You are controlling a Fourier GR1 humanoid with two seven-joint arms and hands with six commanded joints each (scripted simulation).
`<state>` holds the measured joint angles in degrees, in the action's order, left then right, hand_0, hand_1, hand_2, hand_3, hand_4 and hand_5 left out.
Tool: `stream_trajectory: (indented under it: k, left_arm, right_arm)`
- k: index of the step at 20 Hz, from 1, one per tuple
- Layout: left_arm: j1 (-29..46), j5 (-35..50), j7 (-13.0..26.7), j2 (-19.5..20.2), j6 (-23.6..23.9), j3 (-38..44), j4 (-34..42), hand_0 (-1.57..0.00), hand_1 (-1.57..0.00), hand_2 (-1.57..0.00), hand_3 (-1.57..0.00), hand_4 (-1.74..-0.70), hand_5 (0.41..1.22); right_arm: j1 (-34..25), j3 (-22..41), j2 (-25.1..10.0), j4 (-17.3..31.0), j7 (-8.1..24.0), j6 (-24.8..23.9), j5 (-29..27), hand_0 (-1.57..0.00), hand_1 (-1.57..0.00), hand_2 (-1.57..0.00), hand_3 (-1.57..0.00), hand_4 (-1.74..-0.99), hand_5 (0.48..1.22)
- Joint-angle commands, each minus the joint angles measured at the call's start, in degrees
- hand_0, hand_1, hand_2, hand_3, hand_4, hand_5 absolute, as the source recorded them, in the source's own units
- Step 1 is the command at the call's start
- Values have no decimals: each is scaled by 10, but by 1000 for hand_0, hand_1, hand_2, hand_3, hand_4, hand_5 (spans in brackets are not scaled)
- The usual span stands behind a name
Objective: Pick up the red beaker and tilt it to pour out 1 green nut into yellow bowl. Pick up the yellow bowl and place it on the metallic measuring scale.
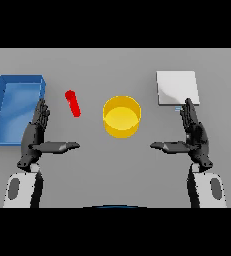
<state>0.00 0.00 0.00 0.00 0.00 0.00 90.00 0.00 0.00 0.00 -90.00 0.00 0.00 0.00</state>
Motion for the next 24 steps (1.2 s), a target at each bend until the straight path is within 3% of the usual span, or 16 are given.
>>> stream_trajectory:
  k: [1,6,7,8,11,14,16,24]
  left_arm:
    - [0,1,0,0,0,1,0,1,1,1,1,-1151,599]
    - [-2,4,4,3,-2,2,-1,1,1,1,1,-1151,599]
    - [15,-19,-5,20,-8,-14,21,1,1,1,1,-1151,599]
    - [32,-32,-7,30,-14,-26,43,1,1,1,1,-1156,599]
    - [47,-44,18,43,-19,-38,69,1,1,1,1,-1163,599]
    - [40,-58,25,46,-18,-46,71,1,1,1,1,-1164,603]
    - [39,-67,29,48,-16,-49,64,1,1,1,1,-1159,602]
    - [-73,-104,-8,31,6,-40,-95,1,1,1,1,-1233,636]
  right_arm:
    - [-1,1,1,0,0,-1,1,1,1,1,1,-1167,599]
    - [-3,5,7,2,0,-6,7,1,1,1,1,-1167,599]
    - [14,33,-13,-19,-39,-30,77,1,1,1,1,-1167,599]
    - [28,49,-24,-30,-55,-46,122,1,1,1,1,-1163,595]
    - [45,78,-23,-49,-41,-65,180,1,1,1,1,-1159,590]
    - [45,72,-29,-55,-25,-59,171,1,1,1,1,-1183,596]
    - [48,72,-26,-55,-41,-53,161,1,1,1,1,-1199,603]
    - [57,79,-22,-73,-49,-38,149,1,1,1,1,-1267,632]
